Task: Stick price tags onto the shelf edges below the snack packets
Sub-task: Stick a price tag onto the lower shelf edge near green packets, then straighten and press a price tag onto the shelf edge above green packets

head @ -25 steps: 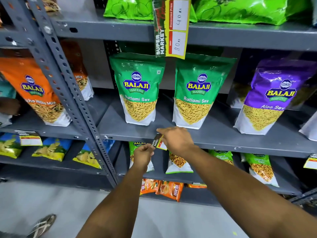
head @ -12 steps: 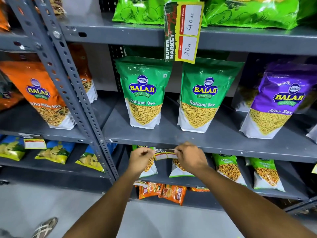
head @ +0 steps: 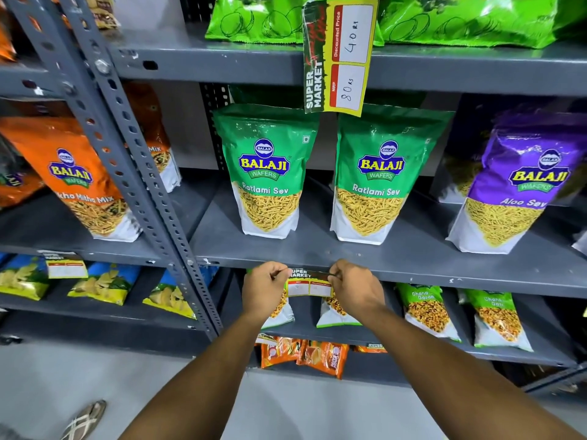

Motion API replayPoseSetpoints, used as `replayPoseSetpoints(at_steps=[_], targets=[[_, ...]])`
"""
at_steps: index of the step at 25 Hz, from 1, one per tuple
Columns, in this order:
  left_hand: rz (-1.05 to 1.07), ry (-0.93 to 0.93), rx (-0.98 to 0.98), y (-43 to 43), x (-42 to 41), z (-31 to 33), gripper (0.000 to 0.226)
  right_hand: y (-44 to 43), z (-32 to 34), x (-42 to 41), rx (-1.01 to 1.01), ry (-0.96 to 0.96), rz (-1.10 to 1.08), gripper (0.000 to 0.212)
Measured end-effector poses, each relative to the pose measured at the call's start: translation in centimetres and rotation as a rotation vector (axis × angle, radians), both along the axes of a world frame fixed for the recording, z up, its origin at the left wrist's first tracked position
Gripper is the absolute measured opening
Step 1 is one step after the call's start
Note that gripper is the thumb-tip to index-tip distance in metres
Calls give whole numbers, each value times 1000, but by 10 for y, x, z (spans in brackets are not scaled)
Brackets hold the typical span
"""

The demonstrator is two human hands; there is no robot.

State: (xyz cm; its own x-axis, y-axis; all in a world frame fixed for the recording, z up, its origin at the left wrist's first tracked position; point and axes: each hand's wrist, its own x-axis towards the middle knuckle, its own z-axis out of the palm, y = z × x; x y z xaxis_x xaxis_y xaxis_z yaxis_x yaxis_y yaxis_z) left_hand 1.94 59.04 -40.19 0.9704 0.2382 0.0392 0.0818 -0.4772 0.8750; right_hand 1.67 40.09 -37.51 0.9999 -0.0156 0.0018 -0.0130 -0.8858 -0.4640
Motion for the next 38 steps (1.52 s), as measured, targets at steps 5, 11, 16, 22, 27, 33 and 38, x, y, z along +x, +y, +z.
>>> replayPoseSetpoints(at_steps=[5,11,16,22,27,33,38], targets=[[-14,-6,66,1,3,3,12,0,-2,2,-2,-4,-8,8],[20,55,254,-2,11,10,18,2,3,16,-87,-18,-58,12],[125,136,438,-7,19,30,29,8,11,28,-198,19,-77,11],[43,185,438,3,19,49,26,-11,35,23,-273,104,47,31],[-26,-62,86,17,29,94,16,-31,87,11,-313,-118,133,30],[-38,-197,-357,1,45,171,20,-28,199,-2,-298,-568,222,18],[-173,-232,-574,-28,30,215,19,-13,280,-7,-142,-1019,264,20]])
